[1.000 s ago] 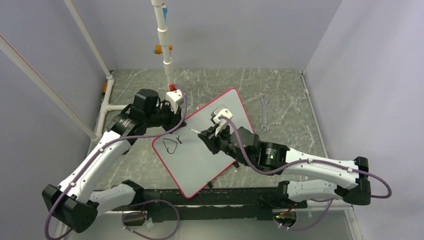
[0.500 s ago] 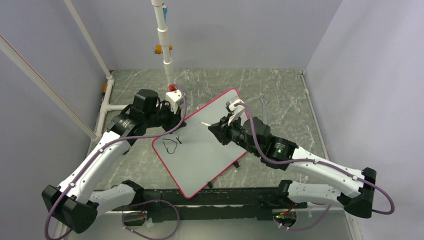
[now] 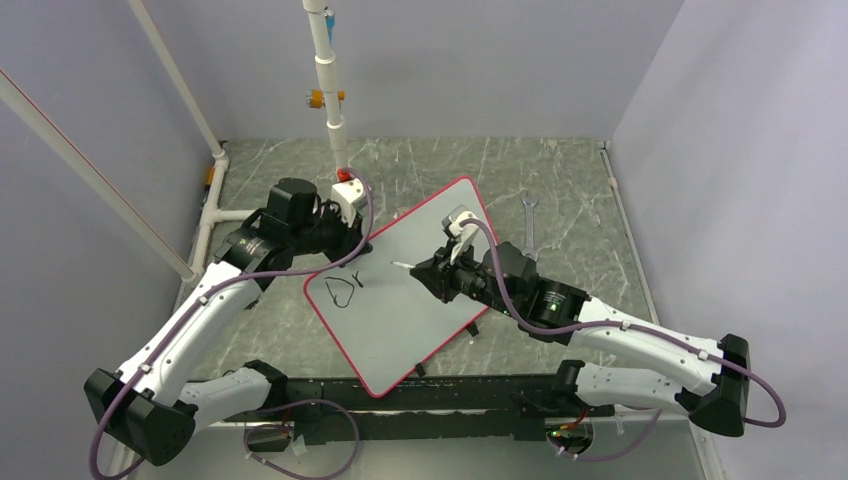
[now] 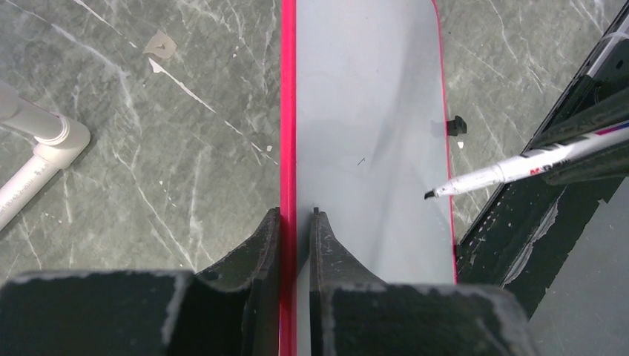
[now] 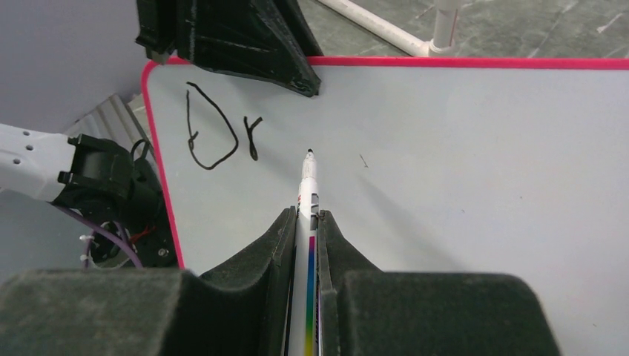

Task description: Write a sentence on the whiteboard

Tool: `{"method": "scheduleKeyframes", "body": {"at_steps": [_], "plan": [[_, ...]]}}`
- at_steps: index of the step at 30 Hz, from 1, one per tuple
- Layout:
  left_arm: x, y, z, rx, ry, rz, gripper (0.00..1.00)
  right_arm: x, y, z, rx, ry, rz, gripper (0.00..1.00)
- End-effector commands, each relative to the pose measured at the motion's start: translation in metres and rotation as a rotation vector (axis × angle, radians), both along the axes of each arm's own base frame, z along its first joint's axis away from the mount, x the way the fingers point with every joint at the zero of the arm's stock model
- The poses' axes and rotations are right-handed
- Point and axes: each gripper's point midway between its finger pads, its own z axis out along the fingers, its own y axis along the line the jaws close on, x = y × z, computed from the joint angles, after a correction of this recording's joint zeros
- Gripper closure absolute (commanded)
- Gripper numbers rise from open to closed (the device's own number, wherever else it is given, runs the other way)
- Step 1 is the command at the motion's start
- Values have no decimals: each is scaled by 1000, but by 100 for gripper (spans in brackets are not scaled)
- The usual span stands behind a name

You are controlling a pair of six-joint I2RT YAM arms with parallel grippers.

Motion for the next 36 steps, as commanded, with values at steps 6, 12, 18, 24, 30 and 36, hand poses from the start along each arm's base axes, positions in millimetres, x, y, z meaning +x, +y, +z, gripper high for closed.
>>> {"method": "scheduleKeyframes", "body": {"at_steps": [6, 12, 18, 24, 30, 36], "plan": [[13, 10, -4, 67, -45, 44, 100, -6, 24, 18, 59, -64, 93, 100], [13, 10, -3, 65, -44, 46, 100, -9, 37, 15, 48, -57, 122, 100], [13, 10, -4, 66, -43, 45, 100, -10, 46, 20, 63, -62, 138, 100], [13, 10, -3, 64, -45, 45, 100, -8, 54, 19, 63, -62, 142, 100], [13, 10, -3, 66, -45, 43, 100, -5, 59, 17, 59, -58, 138, 100], [13, 10, -4, 67, -44, 43, 100, -4, 62, 10, 49, -46, 137, 100]]}}
